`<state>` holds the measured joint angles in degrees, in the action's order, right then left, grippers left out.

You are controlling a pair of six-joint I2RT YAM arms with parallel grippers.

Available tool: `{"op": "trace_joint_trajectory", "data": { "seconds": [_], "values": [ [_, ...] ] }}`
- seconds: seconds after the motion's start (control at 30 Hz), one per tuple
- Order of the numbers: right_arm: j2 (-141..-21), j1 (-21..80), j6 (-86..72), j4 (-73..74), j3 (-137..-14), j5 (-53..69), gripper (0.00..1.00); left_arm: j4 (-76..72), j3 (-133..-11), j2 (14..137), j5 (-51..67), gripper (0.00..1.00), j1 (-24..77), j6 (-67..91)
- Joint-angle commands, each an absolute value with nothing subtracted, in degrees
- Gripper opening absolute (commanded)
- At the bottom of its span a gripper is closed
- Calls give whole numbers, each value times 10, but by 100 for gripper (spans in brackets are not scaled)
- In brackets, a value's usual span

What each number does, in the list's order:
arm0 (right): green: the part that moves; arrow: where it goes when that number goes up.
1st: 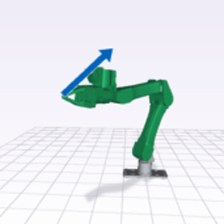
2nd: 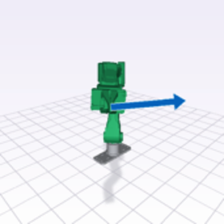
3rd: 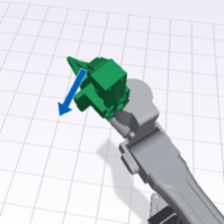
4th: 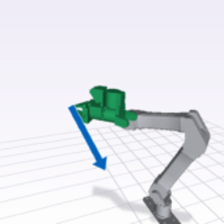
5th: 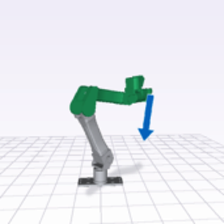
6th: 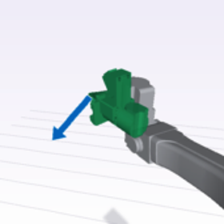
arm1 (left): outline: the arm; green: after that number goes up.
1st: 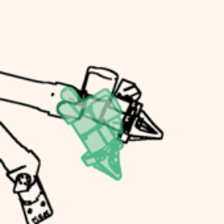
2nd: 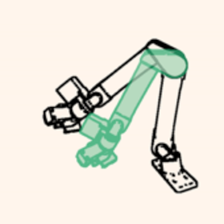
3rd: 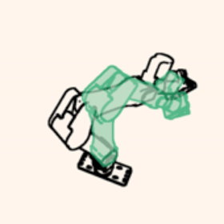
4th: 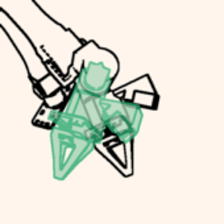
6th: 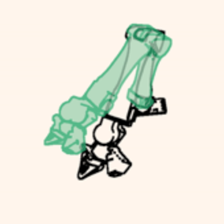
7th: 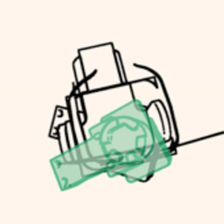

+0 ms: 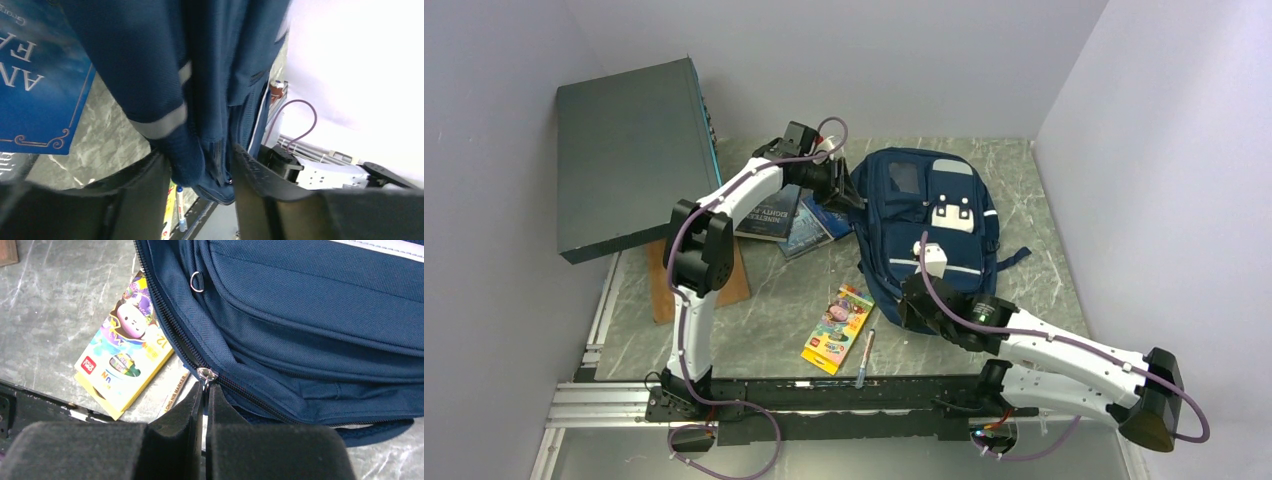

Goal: Pack the student bag
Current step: Unzip the student bag at the center of the board.

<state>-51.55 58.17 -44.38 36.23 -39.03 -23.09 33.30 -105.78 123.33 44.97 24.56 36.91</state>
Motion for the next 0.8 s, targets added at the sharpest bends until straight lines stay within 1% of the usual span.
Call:
{"op": "trace_joint_trajectory", "data": {
  "seconds": [0.0,0.03,0.1,0.13,0.17,0.23,0.37,0.47,0.53,0.6,0.7,0.77],
  "values": [
    [-491,582,-412,260,-372,-251,0,357,-1101,1175,412,60,256,318],
    [-489,582,-409,257,-374,-251,0,356,-1092,1158,376,67,263,313],
    [-480,582,-403,258,-377,-255,0,364,-1080,1129,338,88,267,300],
    [-475,582,-401,260,-378,-258,0,371,-1075,1116,324,92,268,293],
    [-469,582,-399,260,-377,-261,0,379,-1069,1103,311,94,268,287],
    [-457,582,-391,250,-372,-260,0,385,-1038,1070,309,93,267,288],
    [-436,582,-376,230,-354,-257,0,295,-878,974,358,87,270,357],
    [-425,580,-366,208,-338,-254,0,297,-817,907,335,86,303,387],
    [-423,580,-354,196,-335,-244,0,287,-763,867,311,84,334,435],
    [-423,580,-333,186,-339,-232,0,229,-683,832,315,81,364,521],
    [-422,580,-298,180,-347,-220,0,98,-572,806,347,81,391,656],
    [-421,580,-280,177,-350,-218,0,26,-536,806,348,81,401,726]
  ]
}}
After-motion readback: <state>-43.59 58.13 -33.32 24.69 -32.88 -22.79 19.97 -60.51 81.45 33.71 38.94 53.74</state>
